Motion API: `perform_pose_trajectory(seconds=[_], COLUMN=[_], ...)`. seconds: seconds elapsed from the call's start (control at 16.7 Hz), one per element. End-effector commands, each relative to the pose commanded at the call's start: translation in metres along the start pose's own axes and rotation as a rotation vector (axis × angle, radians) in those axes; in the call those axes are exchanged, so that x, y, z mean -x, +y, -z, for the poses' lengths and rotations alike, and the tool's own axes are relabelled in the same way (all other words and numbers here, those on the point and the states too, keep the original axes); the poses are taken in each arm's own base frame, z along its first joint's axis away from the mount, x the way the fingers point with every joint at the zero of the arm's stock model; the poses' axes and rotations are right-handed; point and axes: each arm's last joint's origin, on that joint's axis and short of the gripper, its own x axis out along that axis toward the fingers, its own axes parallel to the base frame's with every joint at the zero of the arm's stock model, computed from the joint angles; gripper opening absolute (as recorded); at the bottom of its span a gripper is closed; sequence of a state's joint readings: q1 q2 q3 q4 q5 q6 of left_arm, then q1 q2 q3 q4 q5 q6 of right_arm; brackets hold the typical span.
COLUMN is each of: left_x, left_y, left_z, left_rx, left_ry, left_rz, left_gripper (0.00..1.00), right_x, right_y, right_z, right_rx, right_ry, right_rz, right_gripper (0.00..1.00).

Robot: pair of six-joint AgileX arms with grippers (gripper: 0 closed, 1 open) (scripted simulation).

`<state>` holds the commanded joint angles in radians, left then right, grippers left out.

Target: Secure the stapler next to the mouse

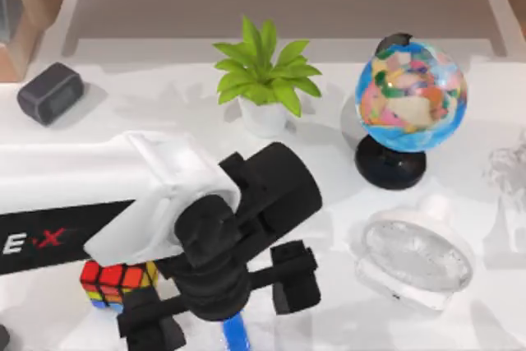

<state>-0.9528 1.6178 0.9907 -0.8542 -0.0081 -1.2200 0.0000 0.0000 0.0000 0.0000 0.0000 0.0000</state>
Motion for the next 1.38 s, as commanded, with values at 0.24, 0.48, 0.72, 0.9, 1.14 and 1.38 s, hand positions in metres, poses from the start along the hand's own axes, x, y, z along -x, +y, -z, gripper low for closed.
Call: perform_pose_trajectory(seconds=[0.24, 0.48, 0.72, 0.9, 1.14, 1.38], left_x=[-0.013, -0.013, -0.031, -0.055, -0.063, -0.063], left_y=[-0.015, -0.014, -0.013, -0.012, -0.011, -0.011], left_z=[0.011, 0.010, 0.010, 0.011, 0.012, 0.012], left_rx=[0.019, 0.022, 0.019, 0.019, 0.019, 0.019], left_ry=[0.025, 0.025, 0.026, 0.024, 0.025, 0.025], left_rz=[-0.084, -0.082, -0.085, -0.079, -0.084, -0.084], left_gripper=[1.00, 1.00, 1.00, 1.00, 1.00, 0.77], right_x=[0.000, 0.000, 0.000, 0.000, 0.000, 0.000], right_y=[0.000, 0.000, 0.000, 0.000, 0.000, 0.000], right_z=[0.000, 0.000, 0.000, 0.000, 0.000, 0.000], right_rx=[0.000, 0.000, 0.000, 0.000, 0.000, 0.000], right_ry=[0.000, 0.000, 0.000, 0.000, 0.000, 0.000], right_rz=[0.000, 0.000, 0.000, 0.000, 0.000, 0.000], right_gripper=[1.00, 1.00, 1.00, 1.00, 1.00, 1.00])
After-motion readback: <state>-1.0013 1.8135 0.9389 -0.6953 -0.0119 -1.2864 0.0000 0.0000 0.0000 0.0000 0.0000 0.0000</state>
